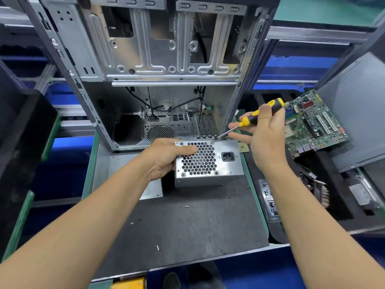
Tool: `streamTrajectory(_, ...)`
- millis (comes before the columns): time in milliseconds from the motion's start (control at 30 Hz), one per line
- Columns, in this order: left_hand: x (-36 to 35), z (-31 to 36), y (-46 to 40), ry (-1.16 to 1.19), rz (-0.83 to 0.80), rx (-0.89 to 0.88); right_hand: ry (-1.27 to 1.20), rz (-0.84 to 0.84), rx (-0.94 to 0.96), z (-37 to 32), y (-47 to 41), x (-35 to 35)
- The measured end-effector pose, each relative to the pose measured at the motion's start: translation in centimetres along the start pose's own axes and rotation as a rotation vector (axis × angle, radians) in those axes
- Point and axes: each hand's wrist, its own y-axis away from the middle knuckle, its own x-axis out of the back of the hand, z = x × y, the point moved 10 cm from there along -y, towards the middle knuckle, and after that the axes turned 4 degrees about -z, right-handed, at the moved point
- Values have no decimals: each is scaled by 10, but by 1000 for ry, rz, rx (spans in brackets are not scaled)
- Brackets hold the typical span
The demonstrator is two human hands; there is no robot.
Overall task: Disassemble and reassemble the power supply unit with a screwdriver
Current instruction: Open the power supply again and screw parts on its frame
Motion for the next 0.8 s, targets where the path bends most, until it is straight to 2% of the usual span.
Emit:
streamTrajectory(333, -1, 0, -1, 20, -19, 2, 46, -26, -1, -5, 0, -6)
streamTrajectory(500, -1, 0, -2, 25, -23, 2, 150, -86, 59, -23, 2, -15)
streamTrajectory(667, -2, 0, -1, 32, -36, 0, 346, -177, 182, -53, 8, -33)
streamTrajectory(800, -3, 0, 0, 28, -40, -2, 739, -270, 397, -80, 16, -57)
